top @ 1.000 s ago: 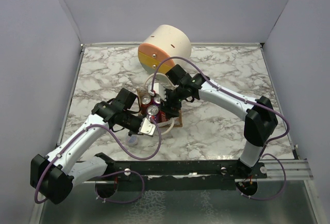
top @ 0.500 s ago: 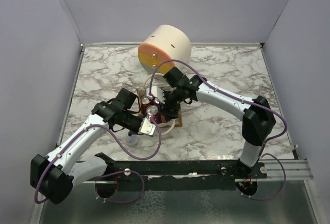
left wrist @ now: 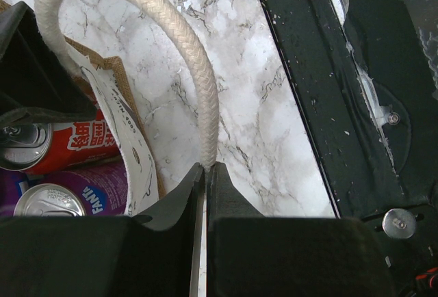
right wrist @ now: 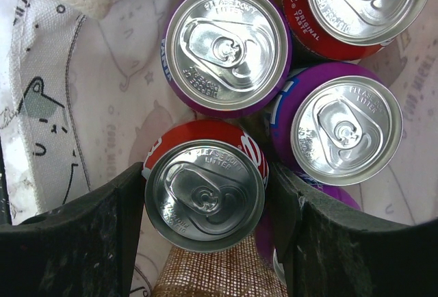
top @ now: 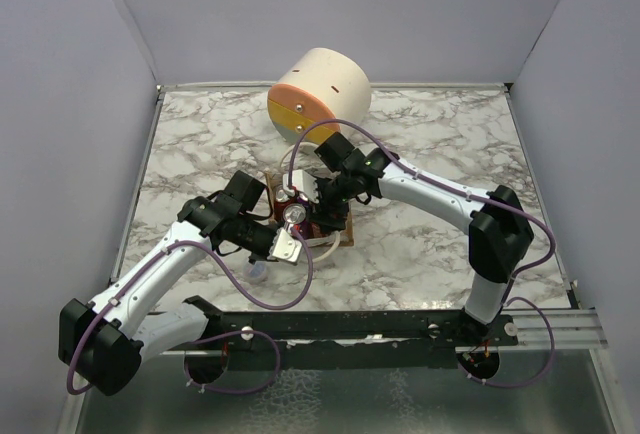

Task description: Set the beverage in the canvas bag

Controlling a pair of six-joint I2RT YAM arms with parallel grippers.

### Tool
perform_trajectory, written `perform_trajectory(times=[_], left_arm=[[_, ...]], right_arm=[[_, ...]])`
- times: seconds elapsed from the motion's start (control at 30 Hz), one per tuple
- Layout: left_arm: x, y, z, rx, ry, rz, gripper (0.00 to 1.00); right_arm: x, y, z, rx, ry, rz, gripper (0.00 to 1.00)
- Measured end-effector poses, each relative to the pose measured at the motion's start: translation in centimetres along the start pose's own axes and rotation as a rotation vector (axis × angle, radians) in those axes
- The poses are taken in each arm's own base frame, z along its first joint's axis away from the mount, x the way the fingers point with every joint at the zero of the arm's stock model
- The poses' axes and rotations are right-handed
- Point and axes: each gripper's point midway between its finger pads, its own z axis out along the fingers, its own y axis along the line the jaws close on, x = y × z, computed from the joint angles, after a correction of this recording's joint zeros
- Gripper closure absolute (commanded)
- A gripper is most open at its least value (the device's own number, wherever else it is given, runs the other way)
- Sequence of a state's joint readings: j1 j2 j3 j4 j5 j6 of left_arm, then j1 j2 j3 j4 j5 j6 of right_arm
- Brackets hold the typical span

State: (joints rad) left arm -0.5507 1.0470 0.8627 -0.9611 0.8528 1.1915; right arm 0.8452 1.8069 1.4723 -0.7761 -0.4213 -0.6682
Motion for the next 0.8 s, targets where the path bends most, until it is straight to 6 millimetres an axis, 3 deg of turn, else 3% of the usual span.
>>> perform_trajectory(times=[0.8], left_arm=[[-0.11,-0.01,-0.1,-0.005,-0.002,0.006,1.0]], right_arm=[[0.33,-0.28,0.5,0.005,0.009,-0.009,0.25]])
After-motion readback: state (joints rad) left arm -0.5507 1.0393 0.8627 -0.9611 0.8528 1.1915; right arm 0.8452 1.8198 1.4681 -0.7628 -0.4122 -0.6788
